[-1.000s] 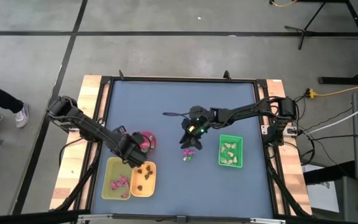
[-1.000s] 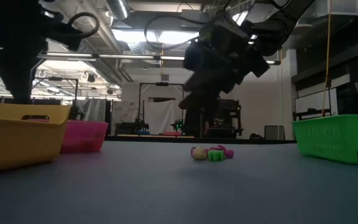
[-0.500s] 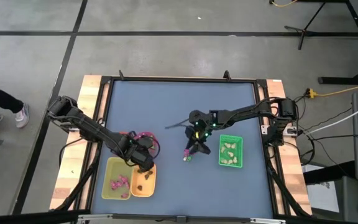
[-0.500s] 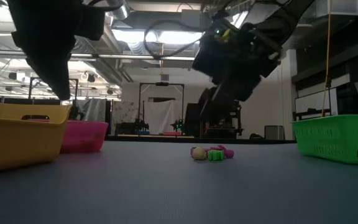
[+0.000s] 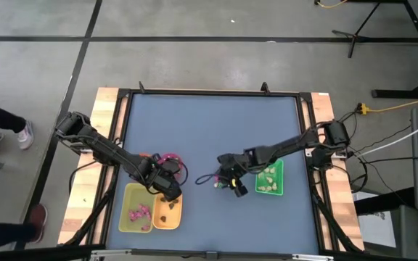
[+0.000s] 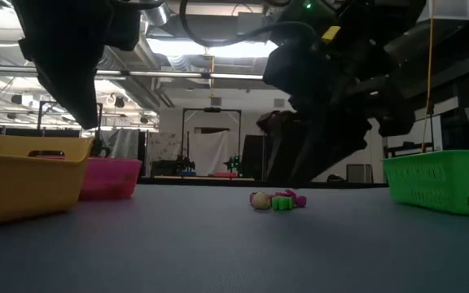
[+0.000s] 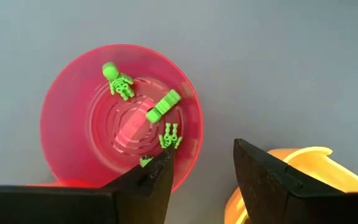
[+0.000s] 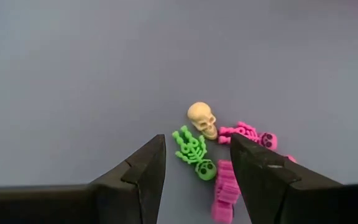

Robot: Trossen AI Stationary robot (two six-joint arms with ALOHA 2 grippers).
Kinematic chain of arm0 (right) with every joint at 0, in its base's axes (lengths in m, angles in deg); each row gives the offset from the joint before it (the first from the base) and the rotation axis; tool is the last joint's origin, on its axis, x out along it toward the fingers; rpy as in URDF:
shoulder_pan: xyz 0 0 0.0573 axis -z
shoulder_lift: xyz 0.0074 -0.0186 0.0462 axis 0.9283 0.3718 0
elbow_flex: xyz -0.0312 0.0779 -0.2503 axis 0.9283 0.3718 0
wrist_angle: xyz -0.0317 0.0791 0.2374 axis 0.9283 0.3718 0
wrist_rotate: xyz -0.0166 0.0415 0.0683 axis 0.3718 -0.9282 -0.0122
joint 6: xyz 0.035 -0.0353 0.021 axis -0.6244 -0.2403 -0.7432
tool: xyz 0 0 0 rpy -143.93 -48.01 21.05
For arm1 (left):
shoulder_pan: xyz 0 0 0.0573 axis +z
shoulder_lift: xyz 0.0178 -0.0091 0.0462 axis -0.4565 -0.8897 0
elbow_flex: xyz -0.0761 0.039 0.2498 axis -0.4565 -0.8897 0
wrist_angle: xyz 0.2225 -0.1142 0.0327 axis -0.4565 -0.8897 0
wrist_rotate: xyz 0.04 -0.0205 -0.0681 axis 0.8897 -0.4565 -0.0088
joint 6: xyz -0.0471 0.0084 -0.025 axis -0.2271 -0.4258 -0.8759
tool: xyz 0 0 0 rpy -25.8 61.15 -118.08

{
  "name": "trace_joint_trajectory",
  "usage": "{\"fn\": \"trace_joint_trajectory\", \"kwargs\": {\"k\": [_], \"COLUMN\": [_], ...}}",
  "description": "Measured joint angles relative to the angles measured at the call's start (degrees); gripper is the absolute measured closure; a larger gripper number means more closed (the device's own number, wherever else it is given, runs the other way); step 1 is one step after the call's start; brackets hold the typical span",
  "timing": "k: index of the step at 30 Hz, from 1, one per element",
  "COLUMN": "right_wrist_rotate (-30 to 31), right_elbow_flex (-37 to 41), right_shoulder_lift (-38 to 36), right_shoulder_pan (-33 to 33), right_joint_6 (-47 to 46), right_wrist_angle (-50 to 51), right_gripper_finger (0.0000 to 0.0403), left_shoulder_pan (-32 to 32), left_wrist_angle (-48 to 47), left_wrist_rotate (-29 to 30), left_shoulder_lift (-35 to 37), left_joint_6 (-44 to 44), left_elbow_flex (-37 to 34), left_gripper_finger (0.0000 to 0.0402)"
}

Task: Sort Halloween decoration
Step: Put the pink skeleton toy into the light yellow bin

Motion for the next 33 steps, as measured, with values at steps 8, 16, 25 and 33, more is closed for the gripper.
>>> {"fn": "trace_joint_trajectory", "kwargs": {"k": [8, 16, 25, 33], "right_wrist_rotate": [3.1, 8.1, 11.6, 14.0], "right_elbow_flex": [0.0, 0.0, 0.0, 0.0], "right_shoulder_lift": [-0.2, -1.9, -3.5, -3.5], "right_shoulder_pan": [-1.3, -1.1, -1.2, -1.1], "right_joint_6": [-0.1, -0.2, -2.5, -12.7], "right_wrist_angle": [2.5, 7.9, 10.1, 12.9], "right_gripper_finger": [0.0223, 0.0223, 0.0224, 0.0224], "left_shoulder_pan": [0.0, 0.0, 0.0, 0.0], "left_wrist_angle": [0.2, 1.1, 1.8, 2.3], "left_wrist_rotate": [0.0, 1.4, 2.2, 2.2], "left_shoulder_lift": [0.0, 0.0, 0.0, 0.0], "left_joint_6": [0.0, 0.0, 0.0, 0.0], "left_elbow_flex": [0.0, 0.0, 0.0, 0.0], "left_gripper_finger": [0.0253, 0.0253, 0.0253, 0.0253]}}
